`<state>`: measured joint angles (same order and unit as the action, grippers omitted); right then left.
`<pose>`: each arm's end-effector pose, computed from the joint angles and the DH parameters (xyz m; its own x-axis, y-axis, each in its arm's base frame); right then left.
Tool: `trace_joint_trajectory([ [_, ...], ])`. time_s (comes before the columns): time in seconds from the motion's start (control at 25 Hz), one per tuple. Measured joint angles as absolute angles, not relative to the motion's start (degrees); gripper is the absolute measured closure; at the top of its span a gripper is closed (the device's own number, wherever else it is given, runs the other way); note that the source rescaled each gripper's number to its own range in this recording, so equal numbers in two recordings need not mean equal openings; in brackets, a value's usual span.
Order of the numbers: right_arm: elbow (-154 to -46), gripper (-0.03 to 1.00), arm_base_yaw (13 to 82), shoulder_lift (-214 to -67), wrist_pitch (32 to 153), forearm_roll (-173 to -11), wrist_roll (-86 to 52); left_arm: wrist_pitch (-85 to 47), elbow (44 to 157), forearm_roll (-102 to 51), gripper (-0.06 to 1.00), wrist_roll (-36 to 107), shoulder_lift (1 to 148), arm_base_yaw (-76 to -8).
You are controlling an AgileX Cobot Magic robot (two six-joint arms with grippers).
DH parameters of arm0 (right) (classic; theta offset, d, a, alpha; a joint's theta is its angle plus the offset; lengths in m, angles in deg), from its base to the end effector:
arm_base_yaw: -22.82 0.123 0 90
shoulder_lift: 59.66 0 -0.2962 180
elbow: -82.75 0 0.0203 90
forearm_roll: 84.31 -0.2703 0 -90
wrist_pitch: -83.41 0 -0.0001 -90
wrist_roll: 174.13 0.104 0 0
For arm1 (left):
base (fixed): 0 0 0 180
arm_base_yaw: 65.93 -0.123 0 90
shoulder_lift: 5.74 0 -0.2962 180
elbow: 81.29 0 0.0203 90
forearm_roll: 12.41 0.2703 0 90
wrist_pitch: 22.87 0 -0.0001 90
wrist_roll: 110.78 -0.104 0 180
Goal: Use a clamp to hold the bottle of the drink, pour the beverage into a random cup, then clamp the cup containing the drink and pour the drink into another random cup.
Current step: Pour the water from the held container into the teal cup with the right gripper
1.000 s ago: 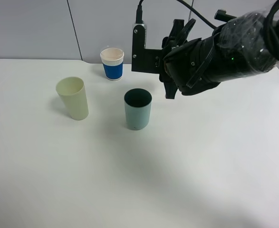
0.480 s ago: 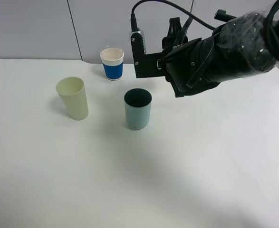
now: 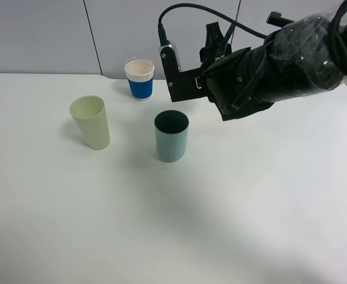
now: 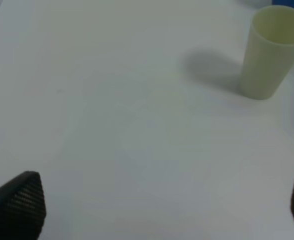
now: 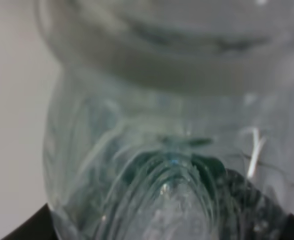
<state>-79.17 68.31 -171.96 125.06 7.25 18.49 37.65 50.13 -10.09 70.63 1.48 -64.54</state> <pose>0.3240 0.2309 0.1885 0.0875 -0.9592 0.2689 -0.4649 -0.2781 -0.8405 0.0115 0.0034 0.2828 -0.4429 0.0061 -0.8966 -0.0094 0.9999 0.0114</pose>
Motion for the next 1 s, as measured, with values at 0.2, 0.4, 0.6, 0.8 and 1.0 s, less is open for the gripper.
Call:
trace_joint_trajectory([
  [0.2, -79.2, 0.95, 68.3, -172.0, 126.5, 7.3, 15.0, 37.7, 50.1, -10.1, -0.06, 70.7, 1.5, -64.5],
  [0.4, -79.2, 0.95, 68.3, -172.0, 127.6, 7.3, 13.5, 37.7, 50.1, -10.1, -0.06, 70.7, 1.5, -64.5],
  [0.6, -79.2, 0.95, 68.3, -172.0, 127.8, 7.3, 11.1, 37.7, 50.1, -10.1, -0.06, 70.6, 1.5, -64.5],
  [0.8, -79.2, 0.95, 68.3, -172.0, 128.0, 7.3, 10.3, 37.7, 50.1, -10.1, -0.06, 70.6, 1.5, -64.5],
  [1.0, -79.2, 0.95, 68.3, -172.0, 128.0, 7.3, 10.3, 37.7, 50.1, -10.1, -0.06, 70.6, 1.5, -64.5],
])
